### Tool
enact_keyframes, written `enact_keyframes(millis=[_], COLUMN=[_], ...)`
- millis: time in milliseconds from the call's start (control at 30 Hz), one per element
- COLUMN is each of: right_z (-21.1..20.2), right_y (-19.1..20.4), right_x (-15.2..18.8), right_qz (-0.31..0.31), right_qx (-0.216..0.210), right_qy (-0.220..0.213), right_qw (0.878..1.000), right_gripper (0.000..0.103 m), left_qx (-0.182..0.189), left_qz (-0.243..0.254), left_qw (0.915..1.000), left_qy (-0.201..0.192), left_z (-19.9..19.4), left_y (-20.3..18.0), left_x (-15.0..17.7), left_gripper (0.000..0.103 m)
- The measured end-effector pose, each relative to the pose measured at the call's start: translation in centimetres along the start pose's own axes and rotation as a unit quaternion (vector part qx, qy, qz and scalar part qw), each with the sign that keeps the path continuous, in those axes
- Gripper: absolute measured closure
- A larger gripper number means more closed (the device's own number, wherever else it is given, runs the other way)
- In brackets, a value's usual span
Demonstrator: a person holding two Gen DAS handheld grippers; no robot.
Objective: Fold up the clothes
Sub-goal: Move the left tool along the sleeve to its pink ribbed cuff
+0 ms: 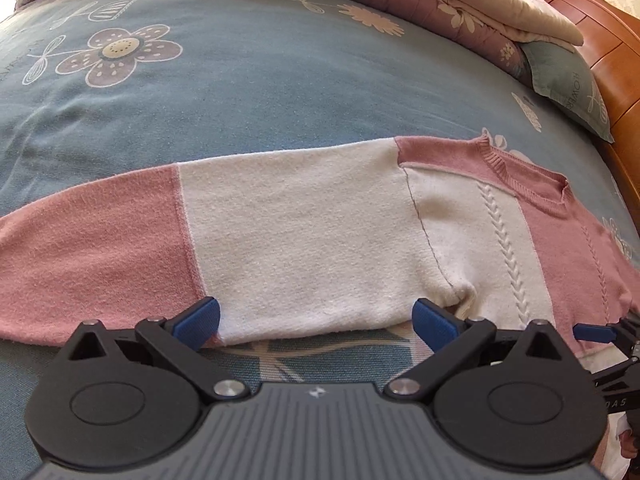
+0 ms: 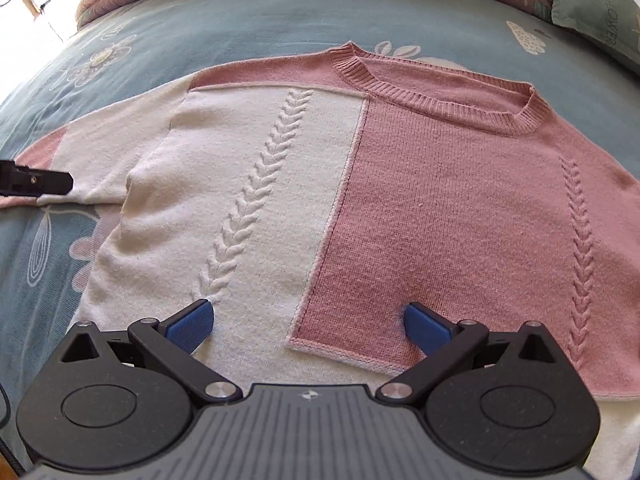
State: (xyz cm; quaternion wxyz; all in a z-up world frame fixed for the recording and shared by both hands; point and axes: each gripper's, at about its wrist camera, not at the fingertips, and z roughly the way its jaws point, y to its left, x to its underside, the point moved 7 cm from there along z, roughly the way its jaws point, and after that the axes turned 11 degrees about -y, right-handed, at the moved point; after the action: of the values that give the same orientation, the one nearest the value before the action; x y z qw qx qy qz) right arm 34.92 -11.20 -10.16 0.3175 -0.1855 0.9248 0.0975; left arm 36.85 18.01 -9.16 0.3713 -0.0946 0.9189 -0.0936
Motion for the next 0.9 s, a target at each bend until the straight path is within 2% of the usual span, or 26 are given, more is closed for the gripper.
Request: enact_keyframes(millis=[67, 200, 333, 433, 567, 667, 700, 800, 900], right_z=[0.1, 0.3, 0.4, 0.4, 0.5, 0.7, 0.7, 0.4, -0.3], right_y=[0.4, 0.3, 0.3, 0.3, 1.0, 1.9, 2.2, 3.2, 3.9], right_x=[0.2, 0.0, -0.2, -0.5, -0.8, -1.3, -1.4, -2.1, -3.1], right_qz=[-0.018, -0.013, -0.011, -0.011, -0.004, 0.002, 0.002, -0.007, -0.017], right_qx=[0.012, 0.019, 0.024, 0.027, 0.032, 0.031, 0.027, 0.015, 0.009], right_qy=[0.001, 0.012, 0.026, 0.039, 0.042, 0.045, 0.047, 0.046, 0.034], right_qw=[1.0, 1.0, 0.999, 0.999, 0.999, 0.999, 0.999, 0.999, 0.999], right_gripper=[0.0, 0.0, 0.0, 0.0, 0.0, 0.0, 0.0, 0.0, 0.0], left_qx=[-0.014, -0.061, -0.071, -0.078, -0.114, -0.172, -0.181, -0.176, -0.141], left_qz=[0.0, -0.074, -0.099, -0.103, -0.142, -0.154, -0.161, -0.178, -0.219], left_qw=[0.9998, 0.9952, 0.9925, 0.9909, 0.9805, 0.9711, 0.9685, 0.9655, 0.9603], left_qy=[-0.015, -0.021, -0.01, -0.039, -0.074, -0.062, -0.059, -0.072, -0.1], left_z=[-0.5, -0.8, -1.4, -2.5, -2.6, -1.4, -1.1, -2.4, -4.9], left_y=[1.0, 5.4, 8.0, 9.4, 13.7, 17.6, 18.6, 19.7, 19.2], left_x=[-0.7, -0.8, -0.2, -1.4, -3.2, -2.7, -2.5, -3.1, -2.9], left_gripper=[0.001, 0.001, 0.001, 0.001, 0.001, 0.001, 0.003, 0.002, 0.002])
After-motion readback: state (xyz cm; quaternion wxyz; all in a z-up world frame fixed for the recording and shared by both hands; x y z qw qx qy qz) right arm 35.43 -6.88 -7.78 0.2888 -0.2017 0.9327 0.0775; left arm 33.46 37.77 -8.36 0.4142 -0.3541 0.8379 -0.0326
